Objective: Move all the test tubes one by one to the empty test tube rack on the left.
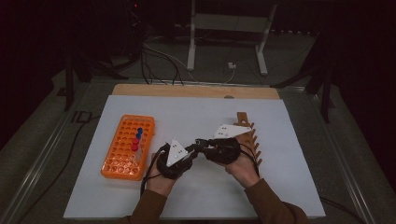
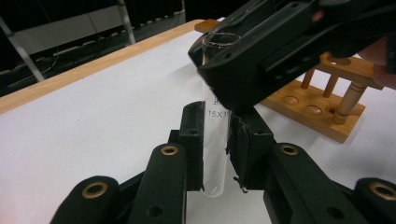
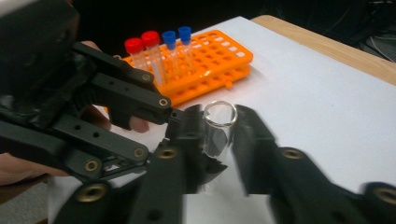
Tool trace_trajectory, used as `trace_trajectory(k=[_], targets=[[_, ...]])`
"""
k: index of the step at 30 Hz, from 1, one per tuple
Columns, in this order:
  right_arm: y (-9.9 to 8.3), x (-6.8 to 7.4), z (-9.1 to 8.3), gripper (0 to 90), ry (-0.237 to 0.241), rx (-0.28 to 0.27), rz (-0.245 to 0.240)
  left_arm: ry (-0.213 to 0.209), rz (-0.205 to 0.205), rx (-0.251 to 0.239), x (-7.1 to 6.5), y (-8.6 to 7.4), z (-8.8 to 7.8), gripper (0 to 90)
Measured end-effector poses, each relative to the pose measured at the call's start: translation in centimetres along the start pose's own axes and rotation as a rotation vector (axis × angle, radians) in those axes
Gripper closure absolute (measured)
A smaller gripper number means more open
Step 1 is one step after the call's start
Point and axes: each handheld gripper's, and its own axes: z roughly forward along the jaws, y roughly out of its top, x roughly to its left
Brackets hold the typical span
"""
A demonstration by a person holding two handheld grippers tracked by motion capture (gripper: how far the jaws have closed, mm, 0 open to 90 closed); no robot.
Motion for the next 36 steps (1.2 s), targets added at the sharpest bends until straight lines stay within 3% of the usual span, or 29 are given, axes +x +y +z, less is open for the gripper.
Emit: trace_trajectory(k=[6, 13, 18, 24, 36], targets=[[-0.2, -0.5, -0.7, 42.7, -0.012, -0.021, 0.008, 0.012, -0.023, 0.009, 0.6, -0.5, -0.1, 76.0], [-0.7, -0.8, -1.1, 16.7, -0.132, -0.012, 0.01, 0.023, -0.036, 0.008, 0.9, -0.7, -0.4, 76.0], [-1.4, -1.2, -1.2, 6.9, -0.235, 0.003, 0.0, 0.029, -0.052, 0.001, 1.2, -0.8, -0.8, 76.0], [-2.5, -2.2, -2.0, 0.9, -0.271, -0.015, 0.034, 0.044, -0.064, -0.003, 1.8, -1.0, -1.5, 76.0], [-3.8, -3.2, -3.5, 0.0, -0.333, -0.033, 0.06, 0.059, -0.066, -0.024, 2.3, -1.1, -3.1, 75.9]])
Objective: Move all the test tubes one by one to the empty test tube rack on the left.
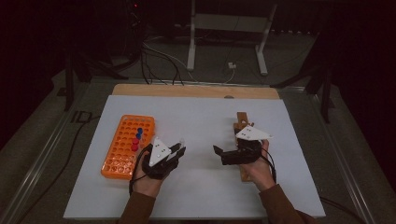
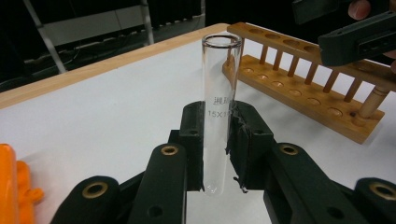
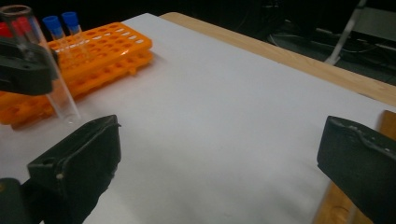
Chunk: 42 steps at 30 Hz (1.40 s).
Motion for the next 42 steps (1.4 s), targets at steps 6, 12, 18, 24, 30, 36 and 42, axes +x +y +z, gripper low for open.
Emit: trace_trajectory(k=[6, 12, 18, 24, 30, 36, 42], targets=[[-0.4, -0.9, -0.7, 0.0, -0.027, -0.013, 0.014, 0.014, -0.012, -0.007, 0.6, -0.3, -1.0, 75.9], [-1.1, -1.7, -1.4, 0.0, -0.052, -0.019, 0.033, 0.031, -0.016, -0.01, 1.3, -0.7, -2.2, 75.9], [-1.5, -2.3, -2.1, 0.0, -0.066, -0.029, 0.053, 0.048, -0.025, -0.017, 2.1, -1.2, -3.4, 75.9], [-1.8, -2.8, -2.5, 0.0, -0.079, -0.032, 0.062, 0.06, -0.023, -0.024, 2.7, -1.6, -4.6, 75.9], [-2.0, -3.1, -2.8, 0.0, -0.087, -0.035, 0.07, 0.069, -0.037, -0.032, 3.5, -2.1, -5.8, 75.9], [-2.2, -3.3, -3.0, 0.0, -0.093, -0.036, 0.076, 0.076, -0.043, -0.025, 4.1, -2.9, -6.8, 75.9], [-2.3, -3.6, -3.4, 0.0, -0.101, -0.043, 0.084, 0.082, -0.044, -0.014, 4.6, -3.8, -7.7, 75.9]])
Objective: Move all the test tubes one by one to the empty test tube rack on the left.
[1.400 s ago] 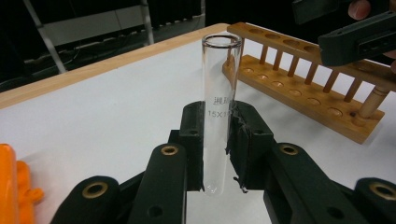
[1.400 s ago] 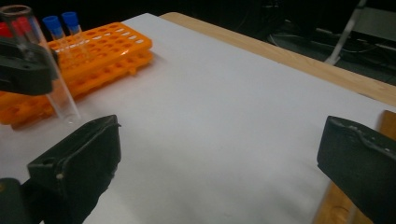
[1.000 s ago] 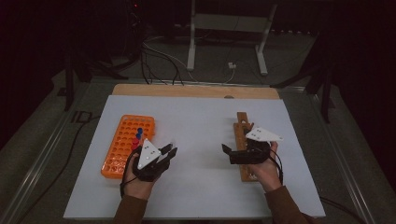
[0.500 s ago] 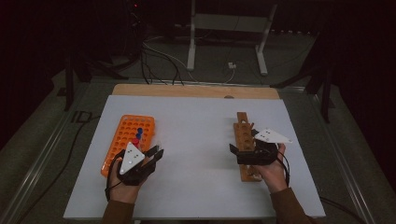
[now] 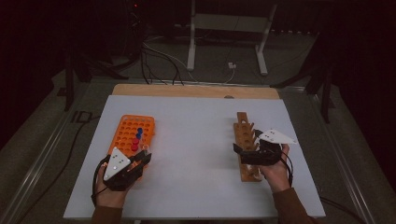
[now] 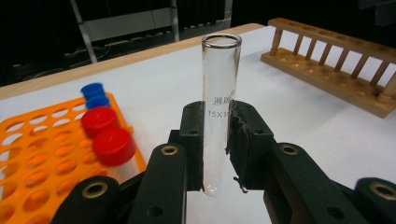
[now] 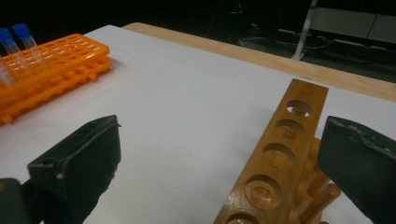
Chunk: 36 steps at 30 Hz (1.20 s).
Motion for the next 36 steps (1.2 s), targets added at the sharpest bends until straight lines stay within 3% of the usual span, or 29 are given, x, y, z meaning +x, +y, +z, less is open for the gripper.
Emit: trace_trajectory(k=[13, 28, 36], targets=[[0.0, -0.3, -0.3, 0.0, -0.007, -0.011, 0.003, 0.031, -0.025, 0.028, 1.4, -1.7, -1.7, 75.9], [-0.1, -0.4, -0.5, 0.0, -0.006, -0.015, 0.008, 0.054, -0.03, 0.041, 1.7, -2.5, -2.0, 75.9], [-0.1, -0.4, -0.5, 0.1, -0.004, -0.015, 0.008, 0.062, -0.034, 0.075, 2.2, -3.2, -1.9, 75.9]])
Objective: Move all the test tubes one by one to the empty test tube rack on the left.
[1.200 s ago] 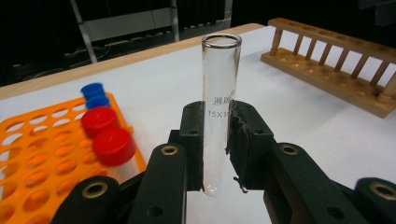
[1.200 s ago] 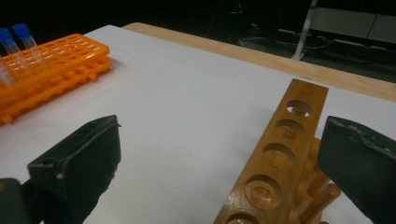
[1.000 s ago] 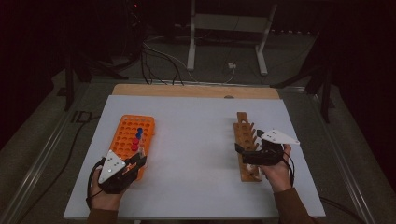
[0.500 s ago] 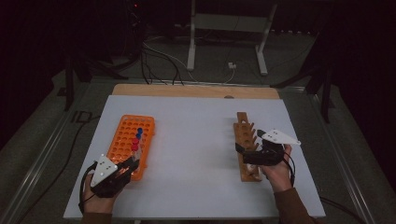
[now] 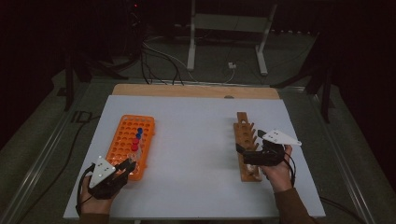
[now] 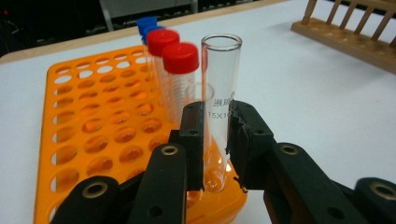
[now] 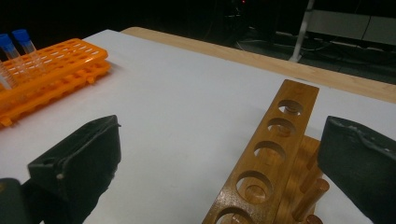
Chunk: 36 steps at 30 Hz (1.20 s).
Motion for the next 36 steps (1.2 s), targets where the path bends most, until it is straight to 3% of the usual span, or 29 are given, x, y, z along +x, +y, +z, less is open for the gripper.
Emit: trace_trajectory(k=[9, 20, 30, 36], targets=[[0.0, -0.1, -0.1, 0.1, 0.0, -0.002, 0.004, 0.006, 0.041, 0.088, -0.3, -0.6, 0.8, 76.0], [0.0, -0.1, -0.1, 0.0, 0.001, -0.002, 0.002, -0.001, 0.042, 0.16, -0.2, -1.1, 1.2, 76.3], [-0.1, 0.0, 0.0, 0.1, 0.008, 0.001, -0.001, -0.001, 0.025, 0.159, -0.1, -1.1, 1.2, 74.9], [-0.1, -0.1, -0.1, 0.1, 0.007, -0.001, 0.003, -0.016, 0.001, 0.112, 0.0, -0.9, 0.8, 59.7]])
